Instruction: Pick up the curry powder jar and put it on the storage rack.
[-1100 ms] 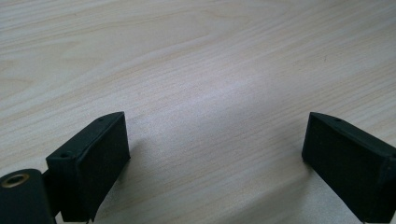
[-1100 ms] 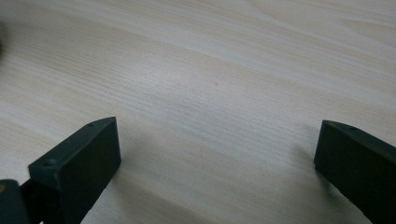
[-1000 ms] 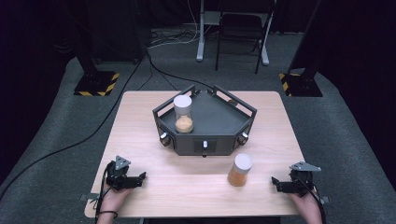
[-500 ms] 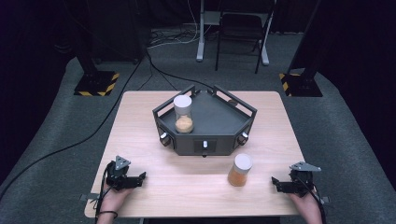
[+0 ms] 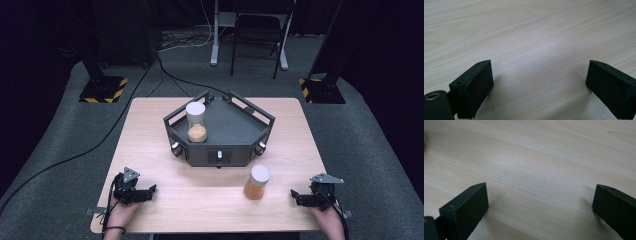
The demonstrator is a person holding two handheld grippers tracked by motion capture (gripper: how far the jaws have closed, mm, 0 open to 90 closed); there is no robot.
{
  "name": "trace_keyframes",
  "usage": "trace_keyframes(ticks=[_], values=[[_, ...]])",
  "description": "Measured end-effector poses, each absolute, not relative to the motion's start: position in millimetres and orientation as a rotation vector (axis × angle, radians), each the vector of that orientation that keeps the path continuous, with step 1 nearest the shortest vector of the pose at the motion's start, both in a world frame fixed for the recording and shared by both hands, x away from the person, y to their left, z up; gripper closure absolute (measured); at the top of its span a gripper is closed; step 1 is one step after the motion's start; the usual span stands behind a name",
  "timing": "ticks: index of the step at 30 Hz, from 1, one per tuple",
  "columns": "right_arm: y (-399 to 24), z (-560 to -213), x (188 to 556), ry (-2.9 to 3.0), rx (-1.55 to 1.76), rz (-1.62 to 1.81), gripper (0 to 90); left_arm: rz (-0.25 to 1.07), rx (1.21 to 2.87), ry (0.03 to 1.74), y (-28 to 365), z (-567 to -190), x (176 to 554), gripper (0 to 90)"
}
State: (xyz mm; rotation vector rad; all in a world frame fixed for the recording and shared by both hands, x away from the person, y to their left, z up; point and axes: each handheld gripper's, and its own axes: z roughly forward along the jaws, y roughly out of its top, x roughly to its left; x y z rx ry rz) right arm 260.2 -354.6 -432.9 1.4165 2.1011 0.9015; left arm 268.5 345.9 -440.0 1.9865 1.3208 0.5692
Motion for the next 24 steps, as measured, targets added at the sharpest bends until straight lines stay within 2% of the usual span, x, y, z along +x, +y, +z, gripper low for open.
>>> trace_keyframes(ticks=[13,24], values=[[-355.3,-432.8,260.2,2.102,1.416,0.904,0.0,0.568,1.989,1.318,346.0,-440.0,269.6,6.7],[-363.8,-427.9,261.2,2.111,1.46,0.951,5.2,0.567,1.989,1.317,346.0,-440.0,270.1,6.4]])
